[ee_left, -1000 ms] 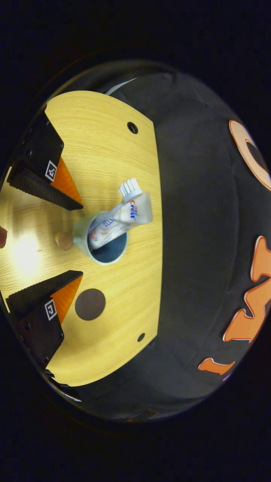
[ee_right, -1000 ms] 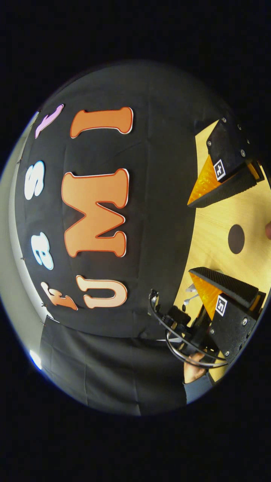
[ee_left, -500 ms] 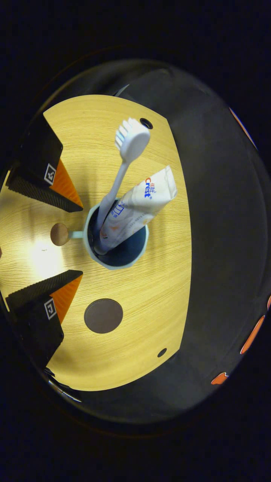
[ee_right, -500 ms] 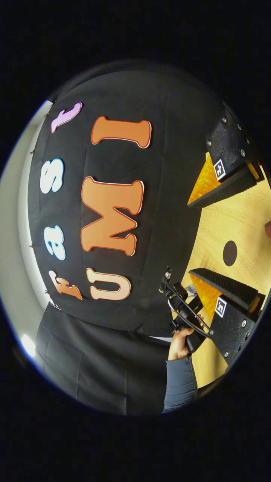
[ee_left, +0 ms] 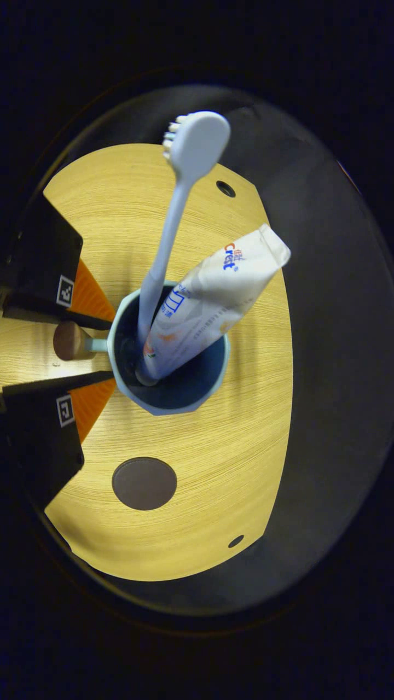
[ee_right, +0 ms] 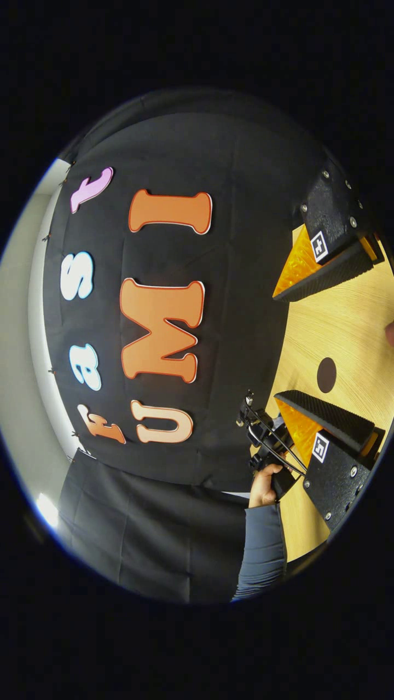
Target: Put the toothbrush and toothpaste on the desktop into the cup, then pick up the cup and place it on the coaster on the desktop.
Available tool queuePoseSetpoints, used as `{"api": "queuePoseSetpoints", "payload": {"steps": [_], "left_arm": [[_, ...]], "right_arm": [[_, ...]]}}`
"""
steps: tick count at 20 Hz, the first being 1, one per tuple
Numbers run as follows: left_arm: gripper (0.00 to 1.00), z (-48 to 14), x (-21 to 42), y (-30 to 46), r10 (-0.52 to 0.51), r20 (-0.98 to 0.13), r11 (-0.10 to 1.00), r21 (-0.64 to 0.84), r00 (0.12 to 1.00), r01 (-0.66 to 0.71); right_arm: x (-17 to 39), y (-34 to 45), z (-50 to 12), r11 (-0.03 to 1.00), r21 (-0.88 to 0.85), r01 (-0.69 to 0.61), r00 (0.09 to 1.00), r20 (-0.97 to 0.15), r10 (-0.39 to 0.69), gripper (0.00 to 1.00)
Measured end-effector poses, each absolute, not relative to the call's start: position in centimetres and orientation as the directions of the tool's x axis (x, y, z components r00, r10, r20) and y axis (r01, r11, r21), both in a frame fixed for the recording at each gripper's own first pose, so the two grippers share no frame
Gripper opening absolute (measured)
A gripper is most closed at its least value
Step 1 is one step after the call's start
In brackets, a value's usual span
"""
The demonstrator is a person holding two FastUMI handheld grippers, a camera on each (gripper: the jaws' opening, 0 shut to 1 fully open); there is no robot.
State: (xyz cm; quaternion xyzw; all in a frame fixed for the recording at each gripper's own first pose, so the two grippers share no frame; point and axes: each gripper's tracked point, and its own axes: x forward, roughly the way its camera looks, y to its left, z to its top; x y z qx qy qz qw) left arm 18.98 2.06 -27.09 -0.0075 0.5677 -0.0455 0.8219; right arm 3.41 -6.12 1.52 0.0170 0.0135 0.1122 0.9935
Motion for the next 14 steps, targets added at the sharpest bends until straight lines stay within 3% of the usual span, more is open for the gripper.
{"api": "queuePoseSetpoints", "payload": {"steps": [1,6,14], "left_arm": [[0.28,-26.4,19.2,1.9,-0.088,-0.930,0.995,-0.069,0.358,0.066],[0.23,-26.5,19.0,2.0,-0.092,-0.926,0.996,-0.079,0.367,0.052],[0.23,-26.0,19.7,2.0,-0.128,-0.892,0.990,-0.088,0.433,0.113]], "right_arm": [[3.2,-6.1,1.5,0.974,0.041,-0.224,0.974,-0.020,0.225,0.97],[2.7,-6.7,1.7,0.978,0.024,-0.209,0.978,-0.006,0.209,0.97],[2.0,-7.1,1.1,0.979,0.039,-0.199,0.980,-0.016,0.200,0.97]]}}
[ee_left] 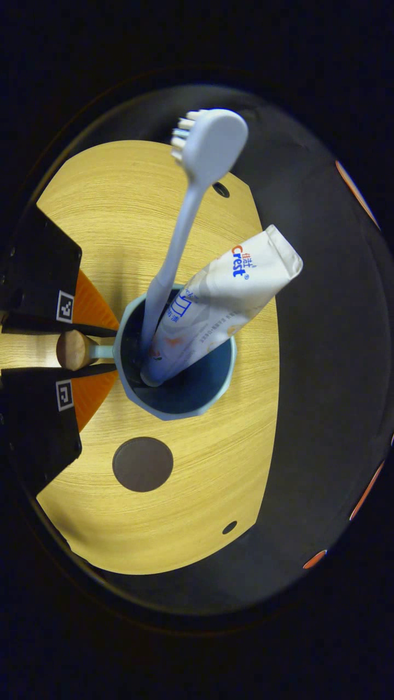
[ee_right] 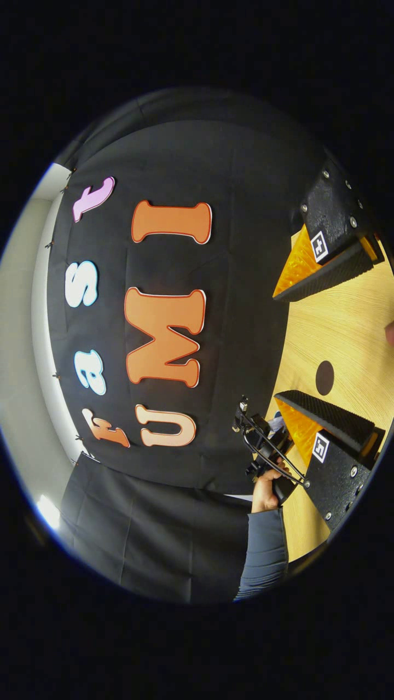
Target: Put the toothbrush and toothpaste on the desktop into the cup, then pick up the cup and place it on the coaster on the desktop.
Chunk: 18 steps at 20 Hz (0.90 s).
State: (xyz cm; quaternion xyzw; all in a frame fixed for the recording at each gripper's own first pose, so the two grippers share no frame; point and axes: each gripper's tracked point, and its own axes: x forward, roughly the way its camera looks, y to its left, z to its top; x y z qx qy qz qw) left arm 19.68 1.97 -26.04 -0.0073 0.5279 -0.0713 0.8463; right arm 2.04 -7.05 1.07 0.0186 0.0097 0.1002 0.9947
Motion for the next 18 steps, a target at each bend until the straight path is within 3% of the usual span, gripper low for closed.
{"api": "queuePoseSetpoints", "payload": {"steps": [10,18], "left_arm": [[0.23,-25.9,19.8,1.5,-0.195,-0.870,0.964,-0.085,0.452,0.253],[0.23,-25.8,19.3,1.6,-0.210,-0.890,0.941,-0.072,0.405,0.330]], "right_arm": [[0.8,-7.8,-1.0,0.984,0.084,-0.157,0.986,-0.048,0.161,0.97],[1.4,-7.4,-2.9,0.981,0.129,-0.147,0.984,-0.080,0.158,0.97]]}}
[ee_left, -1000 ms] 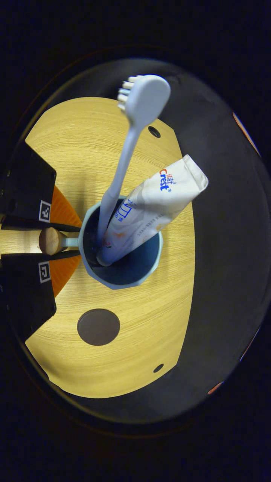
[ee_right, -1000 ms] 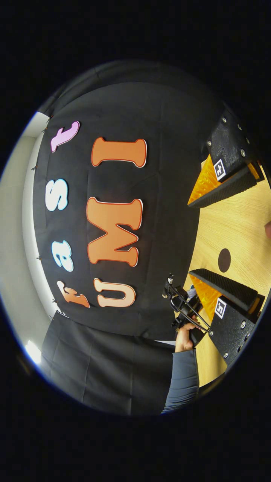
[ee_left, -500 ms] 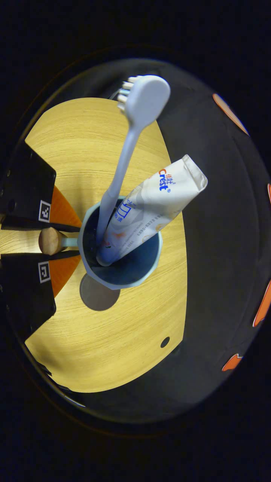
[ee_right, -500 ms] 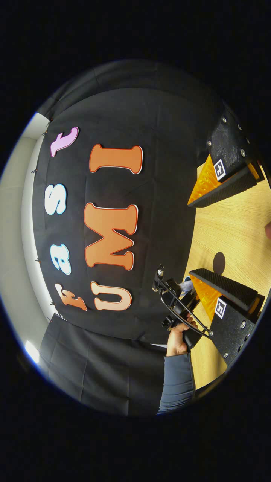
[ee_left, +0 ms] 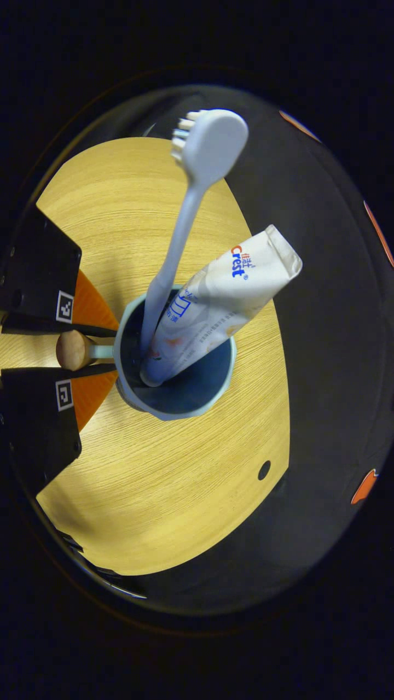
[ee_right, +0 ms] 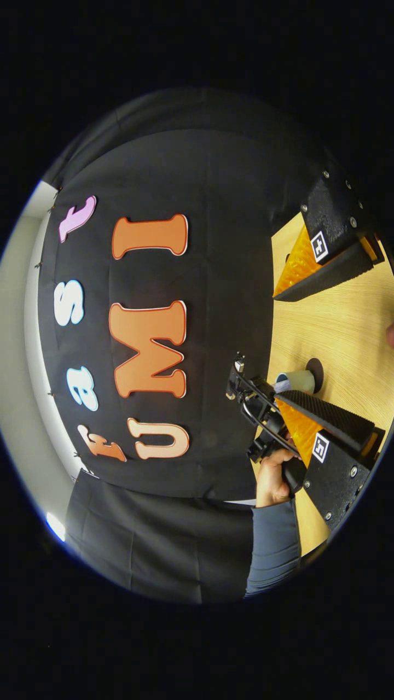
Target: Put the toothbrush and toothpaste on the desktop into the cup, then pick up the cup and place it on the coaster on the desktop.
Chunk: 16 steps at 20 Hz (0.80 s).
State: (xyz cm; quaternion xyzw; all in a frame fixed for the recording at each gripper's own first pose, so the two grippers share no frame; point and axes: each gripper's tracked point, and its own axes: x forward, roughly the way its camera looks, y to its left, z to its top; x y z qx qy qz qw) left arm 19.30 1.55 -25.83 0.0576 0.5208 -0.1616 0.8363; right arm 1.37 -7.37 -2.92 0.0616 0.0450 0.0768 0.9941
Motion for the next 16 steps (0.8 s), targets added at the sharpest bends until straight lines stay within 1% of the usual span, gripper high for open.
{"api": "queuePoseSetpoints", "payload": {"steps": [4,5,8,10,11,12,13,14,15,16], "left_arm": [[0.23,-26.1,19.1,1.8,-0.213,-0.897,0.936,-0.074,0.387,0.343],[0.23,-26.1,19.3,1.8,-0.213,-0.893,0.936,-0.070,0.396,0.345],[0.23,-26.0,19.0,1.7,-0.207,-0.899,0.934,-0.064,0.387,0.351],[0.25,-26.3,18.4,1.6,-0.214,-0.906,0.930,-0.074,0.365,0.360],[0.30,-26.2,18.1,1.6,-0.216,-0.910,0.928,-0.079,0.354,0.363],[0.34,-25.8,17.9,1.7,-0.223,-0.910,0.925,-0.084,0.351,0.369],[0.57,-25.5,17.8,1.9,-0.223,-0.906,0.922,-0.076,0.360,0.380],[0.69,-25.0,17.8,2.1,-0.226,-0.900,0.918,-0.069,0.372,0.391],[0.84,-24.4,17.9,2.1,-0.232,-0.891,0.914,-0.063,0.389,0.400],[0.87,-23.6,16.7,2.0,-0.242,-0.880,0.911,-0.061,0.409,0.407]], "right_arm": [[1.7,-7.5,-4.3,0.980,0.145,-0.134,0.983,-0.104,0.150,0.97],[1.8,-7.5,-4.7,0.979,0.151,-0.135,0.982,-0.112,0.153,0.97],[1.9,-7.7,-5.3,0.978,0.164,-0.131,0.981,-0.120,0.151,0.97],[2.2,-7.7,-5.9,0.978,0.169,-0.123,0.980,-0.133,0.146,0.97],[2.3,-7.8,-6.0,0.979,0.168,-0.119,0.980,-0.138,0.143,0.97],[2.2,-7.9,-6.1,0.979,0.168,-0.114,0.980,-0.142,0.138,0.97],[2.3,-7.8,-6.0,0.979,0.169,-0.112,0.980,-0.142,0.137,0.97],[2.4,-7.6,-6.0,0.979,0.170,-0.113,0.980,-0.143,0.138,0.97],[2.3,-7.4,-5.9,0.980,0.168,-0.111,0.980,-0.144,0.136,0.97],[2.3,-7.1,-5.8,0.980,0.164,-0.111,0.980,-0.145,0.135,0.97]]}}
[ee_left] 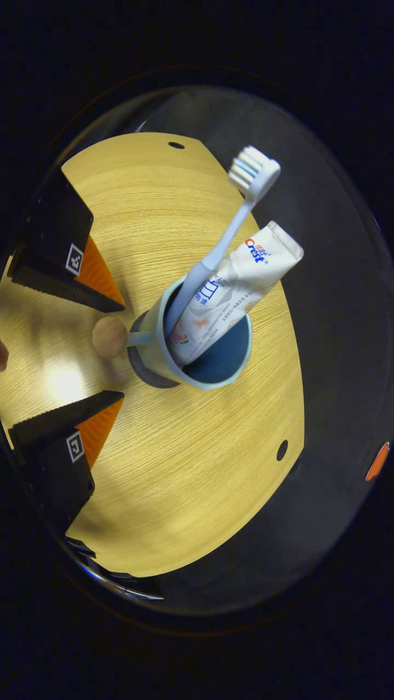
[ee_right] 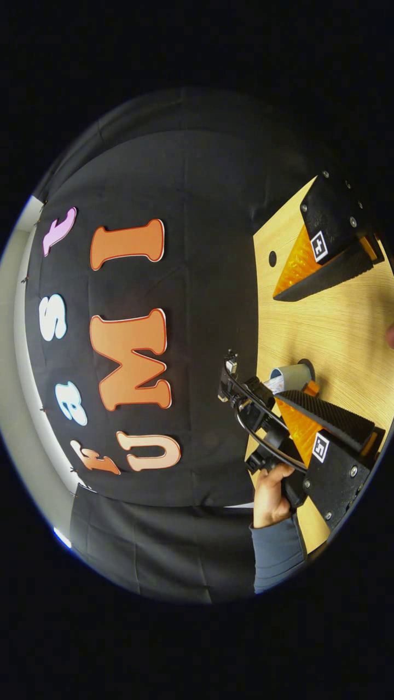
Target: Put the toothbrush and toothpaste on the desktop into the cup, then pick up the cup and place it on the coaster on the desktop.
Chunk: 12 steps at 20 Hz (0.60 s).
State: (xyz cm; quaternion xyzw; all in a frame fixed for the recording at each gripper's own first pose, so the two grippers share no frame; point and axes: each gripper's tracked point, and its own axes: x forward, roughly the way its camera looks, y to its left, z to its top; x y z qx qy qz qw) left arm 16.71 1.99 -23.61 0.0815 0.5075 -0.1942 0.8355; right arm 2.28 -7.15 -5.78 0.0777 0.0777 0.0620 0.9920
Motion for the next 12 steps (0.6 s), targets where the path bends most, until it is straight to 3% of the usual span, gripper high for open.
{"api": "queuePoseSetpoints", "payload": {"steps": [1,6,11,12], "left_arm": [[0.91,-22.8,17.0,2.3,-0.256,-0.864,0.907,-0.059,0.433,0.417],[1.00,-16.9,16.0,4.7,-0.296,-0.748,0.909,-0.029,0.594,0.416],[1.00,-9.8,15.6,10.3,-0.209,-0.556,0.949,0.081,0.804,0.303],[1.00,-8.5,15.4,11.2,-0.191,-0.512,0.958,0.087,0.838,0.272]], "right_arm": [[2.4,-7.0,-5.6,0.982,0.159,-0.106,0.982,-0.141,0.129,1.00],[2.4,-5.4,-3.7,0.985,0.145,-0.098,0.989,-0.097,0.112,0.97],[2.5,-3.4,-1.4,0.981,0.161,-0.107,0.993,-0.032,0.113,1.00],[2.5,-3.1,-1.0,0.981,0.159,-0.108,0.993,-0.019,0.113,0.97]]}}
